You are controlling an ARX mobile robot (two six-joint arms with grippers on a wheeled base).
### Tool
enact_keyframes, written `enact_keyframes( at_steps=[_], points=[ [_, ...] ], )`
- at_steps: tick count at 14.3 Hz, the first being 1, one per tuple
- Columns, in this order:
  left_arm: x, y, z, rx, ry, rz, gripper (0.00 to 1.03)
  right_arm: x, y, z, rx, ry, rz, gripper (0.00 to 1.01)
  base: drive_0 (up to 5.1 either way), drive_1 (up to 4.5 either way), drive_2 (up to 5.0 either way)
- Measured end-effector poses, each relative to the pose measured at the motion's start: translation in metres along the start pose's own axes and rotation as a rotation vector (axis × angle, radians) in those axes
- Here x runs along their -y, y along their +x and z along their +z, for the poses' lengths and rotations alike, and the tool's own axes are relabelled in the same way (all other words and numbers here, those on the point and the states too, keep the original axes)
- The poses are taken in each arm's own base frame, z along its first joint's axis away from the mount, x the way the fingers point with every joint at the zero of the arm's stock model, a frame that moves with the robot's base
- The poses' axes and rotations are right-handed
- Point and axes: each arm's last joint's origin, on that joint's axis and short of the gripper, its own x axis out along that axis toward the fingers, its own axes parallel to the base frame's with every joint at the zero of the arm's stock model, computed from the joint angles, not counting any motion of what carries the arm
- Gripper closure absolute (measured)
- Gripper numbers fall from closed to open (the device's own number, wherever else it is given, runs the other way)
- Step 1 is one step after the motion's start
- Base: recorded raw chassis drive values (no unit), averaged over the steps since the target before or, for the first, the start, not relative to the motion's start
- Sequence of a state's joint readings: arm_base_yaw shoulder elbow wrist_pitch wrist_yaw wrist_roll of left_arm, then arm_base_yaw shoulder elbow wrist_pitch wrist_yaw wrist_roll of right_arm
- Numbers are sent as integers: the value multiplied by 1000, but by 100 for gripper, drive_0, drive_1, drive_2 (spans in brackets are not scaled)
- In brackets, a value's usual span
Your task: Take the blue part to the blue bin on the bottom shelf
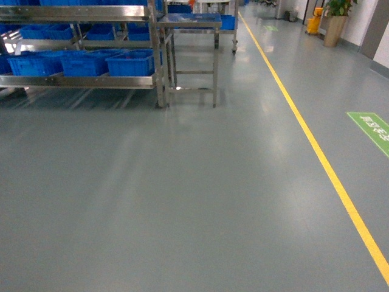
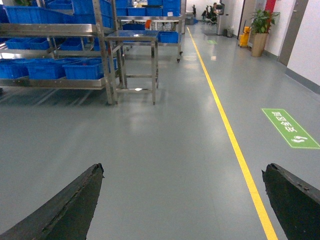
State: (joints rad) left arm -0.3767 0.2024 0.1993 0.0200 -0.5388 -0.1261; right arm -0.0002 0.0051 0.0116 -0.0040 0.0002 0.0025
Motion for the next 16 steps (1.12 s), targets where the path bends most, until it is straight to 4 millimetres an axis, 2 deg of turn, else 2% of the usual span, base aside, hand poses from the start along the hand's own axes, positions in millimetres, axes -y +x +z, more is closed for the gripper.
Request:
enact_keyframes(
  at_steps=[16],
  points=[
    [0,0,0,-1,-1,-1,60,0,0,0,-3,0,0,3,4,428,-420]
  ],
)
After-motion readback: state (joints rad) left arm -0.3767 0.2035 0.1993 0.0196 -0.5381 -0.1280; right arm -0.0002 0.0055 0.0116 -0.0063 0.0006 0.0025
